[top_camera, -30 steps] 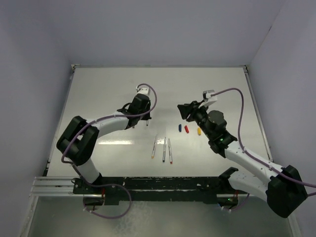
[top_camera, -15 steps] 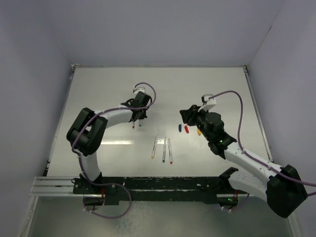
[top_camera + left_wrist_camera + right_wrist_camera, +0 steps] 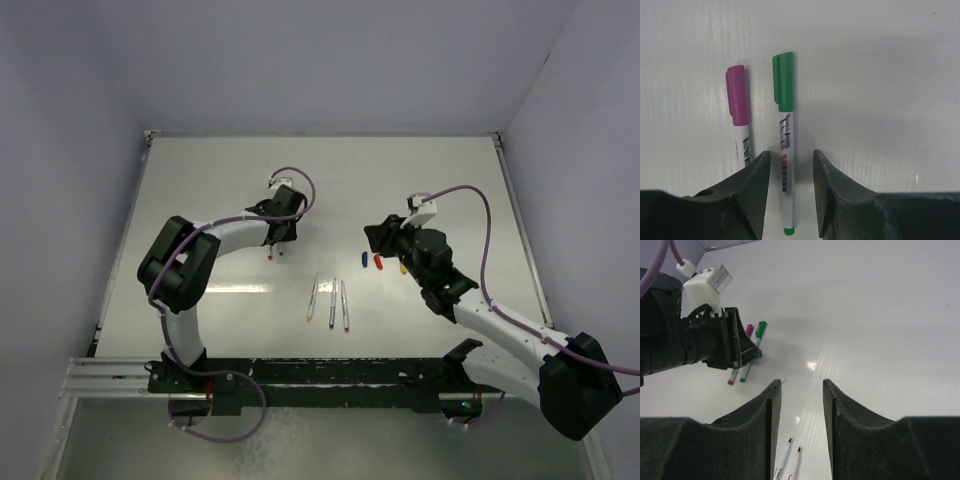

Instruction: Insert the pens into the pen caps

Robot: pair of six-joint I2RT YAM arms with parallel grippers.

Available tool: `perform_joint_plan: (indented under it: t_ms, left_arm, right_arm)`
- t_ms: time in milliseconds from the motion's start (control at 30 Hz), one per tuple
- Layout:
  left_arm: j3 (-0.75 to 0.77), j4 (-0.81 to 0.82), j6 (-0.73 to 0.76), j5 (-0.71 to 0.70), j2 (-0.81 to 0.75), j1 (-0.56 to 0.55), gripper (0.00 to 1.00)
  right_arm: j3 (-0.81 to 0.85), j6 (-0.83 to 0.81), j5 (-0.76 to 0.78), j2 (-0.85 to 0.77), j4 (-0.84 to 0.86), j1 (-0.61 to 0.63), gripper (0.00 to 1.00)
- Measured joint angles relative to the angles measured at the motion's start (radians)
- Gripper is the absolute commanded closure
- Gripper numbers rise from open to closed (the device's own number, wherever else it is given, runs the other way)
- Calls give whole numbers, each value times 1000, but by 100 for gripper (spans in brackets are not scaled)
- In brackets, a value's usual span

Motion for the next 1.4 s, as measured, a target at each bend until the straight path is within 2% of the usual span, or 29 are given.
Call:
perform_joint_plan:
  t_ms: [200,333,433,667,900,1000,1267,1400]
  left_arm:
    - [0,-2,8,34,-16,1,57]
    - [0,-4,15,66,-81,1,54]
    - [0,-2,23,82,-158,0,49]
    - [-39,6,32,102,-283,-19,48]
    - [-136,-54,34,72,-325,-179,47]
    - [-182,-77,29,84,-342,-242,47]
    - [-239,-126,28,119,-383,-319,44]
    - [-242,-128,28,142,-384,-357,36]
  right_arm:
    - [0,1,14,0,1,0,59]
    - [-2,22,64,0,0,0,30]
    - [-2,53,129,0,-3,-2,22]
    - [-2,108,257,-3,-63,-57,24]
    - [-2,147,250,-41,-171,-262,31]
    - [-2,154,250,-36,-219,-275,33]
    - [-2,217,260,19,-306,-276,36]
    - [-3,245,259,31,-312,-276,38]
